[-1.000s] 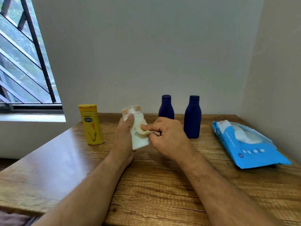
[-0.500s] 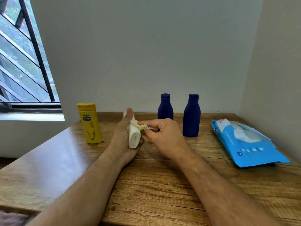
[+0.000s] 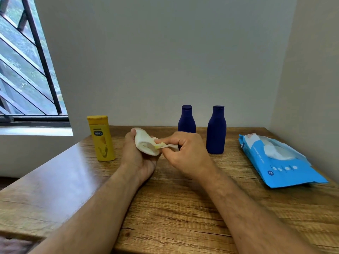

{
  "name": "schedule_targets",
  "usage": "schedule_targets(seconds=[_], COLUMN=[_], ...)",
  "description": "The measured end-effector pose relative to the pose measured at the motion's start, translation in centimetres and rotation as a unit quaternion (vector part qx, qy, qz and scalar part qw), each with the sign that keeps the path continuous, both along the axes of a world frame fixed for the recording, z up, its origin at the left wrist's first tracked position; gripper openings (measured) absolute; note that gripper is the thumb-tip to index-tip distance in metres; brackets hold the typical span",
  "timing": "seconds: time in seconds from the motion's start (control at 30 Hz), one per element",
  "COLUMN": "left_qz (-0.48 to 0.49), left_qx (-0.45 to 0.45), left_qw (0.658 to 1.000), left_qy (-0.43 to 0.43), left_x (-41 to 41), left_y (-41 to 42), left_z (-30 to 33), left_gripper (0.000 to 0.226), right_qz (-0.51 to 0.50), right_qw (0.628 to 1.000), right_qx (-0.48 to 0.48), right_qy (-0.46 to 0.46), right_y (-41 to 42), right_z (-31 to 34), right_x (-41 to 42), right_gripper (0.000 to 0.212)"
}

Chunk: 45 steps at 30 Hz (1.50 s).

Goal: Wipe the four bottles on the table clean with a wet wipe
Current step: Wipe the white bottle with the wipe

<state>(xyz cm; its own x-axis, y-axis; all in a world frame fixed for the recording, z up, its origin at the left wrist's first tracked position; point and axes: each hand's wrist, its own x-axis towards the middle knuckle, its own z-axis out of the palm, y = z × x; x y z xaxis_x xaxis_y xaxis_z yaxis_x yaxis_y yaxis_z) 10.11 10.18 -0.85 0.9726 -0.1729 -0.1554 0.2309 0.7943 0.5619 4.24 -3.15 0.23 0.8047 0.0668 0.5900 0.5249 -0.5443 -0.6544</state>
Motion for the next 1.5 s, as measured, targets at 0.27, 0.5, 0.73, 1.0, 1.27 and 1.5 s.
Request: schedule_targets(seconds=[0.27, 0.5, 0.73, 1.0, 1.27, 1.5], left_qz=[-0.012, 0.022, 0.001, 0.038, 0.153, 0.110], left_qx=[0.061, 0.068, 0.066, 0.057, 0.394, 0.471], left_qw=[0.998, 0.997, 0.997, 0.991, 0.883, 0.846], left_qy=[0.011, -0.003, -0.028, -0.113, -0.203, -0.223], left_x=[-0.3, 0.8, 1.0, 0.8, 1.4, 2.3], left_y=[-0.4, -0.3, -0.3, 0.0, 0.3, 0.3], left_z=[-0.1, -0.2, -0.8, -0.1, -1.2, -1.5], left_gripper=[0.058, 0.058, 0.059, 0.031, 0.045, 0.045], right_qz=[-0.006, -0.040, -0.021, -0.086, -0.120, -0.124], right_qw=[0.980, 0.980, 0.976, 0.984, 0.982, 0.983], right_qx=[-0.181, -0.182, -0.191, -0.099, -0.100, -0.107], right_qy=[-0.085, -0.064, -0.105, -0.117, -0.110, -0.085], right_y=[0.7, 0.1, 0.2, -1.1, -1.6, -1.7], right_z=[0.0, 0.0, 0.0, -0.2, -0.6, -0.7], right_x=[-0.5, -0.3, -0.7, 0.4, 1.2, 1.2], right_gripper=[0.031, 0.030, 0.027, 0.022, 0.025, 0.024])
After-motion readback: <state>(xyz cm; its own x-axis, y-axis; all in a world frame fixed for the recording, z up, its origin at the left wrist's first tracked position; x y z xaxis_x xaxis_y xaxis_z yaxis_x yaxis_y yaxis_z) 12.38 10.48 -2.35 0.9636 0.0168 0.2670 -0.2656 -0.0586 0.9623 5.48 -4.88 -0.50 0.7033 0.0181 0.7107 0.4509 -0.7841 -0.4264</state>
